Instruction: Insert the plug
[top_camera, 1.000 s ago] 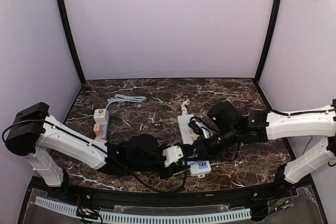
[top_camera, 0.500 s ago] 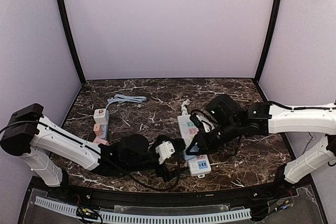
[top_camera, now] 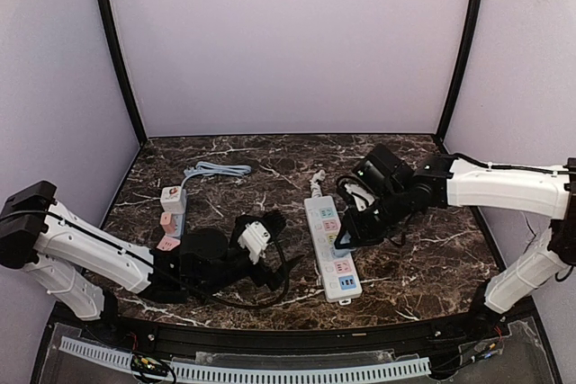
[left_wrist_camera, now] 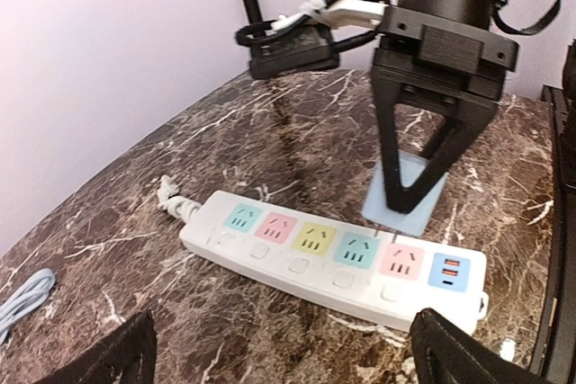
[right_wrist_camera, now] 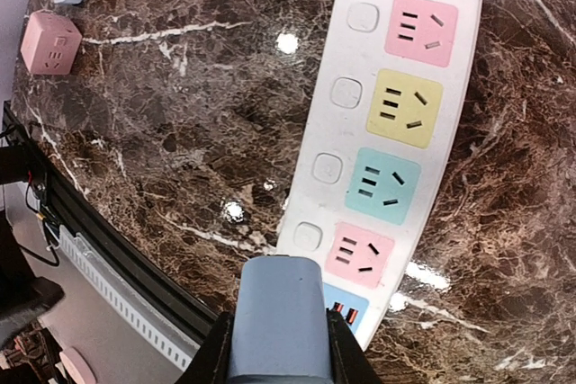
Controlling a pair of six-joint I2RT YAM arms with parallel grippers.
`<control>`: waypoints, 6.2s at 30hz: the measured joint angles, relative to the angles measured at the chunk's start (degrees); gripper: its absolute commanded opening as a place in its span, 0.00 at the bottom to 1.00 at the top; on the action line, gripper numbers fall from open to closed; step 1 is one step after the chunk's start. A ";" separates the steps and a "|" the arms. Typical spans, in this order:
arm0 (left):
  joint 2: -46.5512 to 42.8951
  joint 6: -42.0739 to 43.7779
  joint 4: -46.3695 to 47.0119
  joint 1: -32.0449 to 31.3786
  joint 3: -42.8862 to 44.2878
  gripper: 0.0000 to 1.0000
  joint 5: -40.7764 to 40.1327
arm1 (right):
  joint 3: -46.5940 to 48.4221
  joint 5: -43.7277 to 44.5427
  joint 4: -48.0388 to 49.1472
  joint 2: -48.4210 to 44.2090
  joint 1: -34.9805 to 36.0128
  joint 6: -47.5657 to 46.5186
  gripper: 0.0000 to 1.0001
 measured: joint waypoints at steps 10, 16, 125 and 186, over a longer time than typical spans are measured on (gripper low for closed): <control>-4.39 -8.13 2.23 6.73 -5.79 0.99 -4.85 | 0.35 0.87 -2.69 4.59 -0.98 -1.57 0.00; -5.35 -10.12 2.80 7.08 -6.51 0.99 -4.94 | 0.31 0.68 -2.49 7.06 -1.09 -1.44 0.00; -8.41 -12.17 3.52 7.37 -8.04 0.99 -4.57 | 16.46 16.72 -17.20 25.29 7.28 11.30 0.11; -37.53 -44.17 -62.97 23.26 -7.50 0.99 -23.30 | -9.01 30.40 18.91 -3.82 8.11 -4.09 0.99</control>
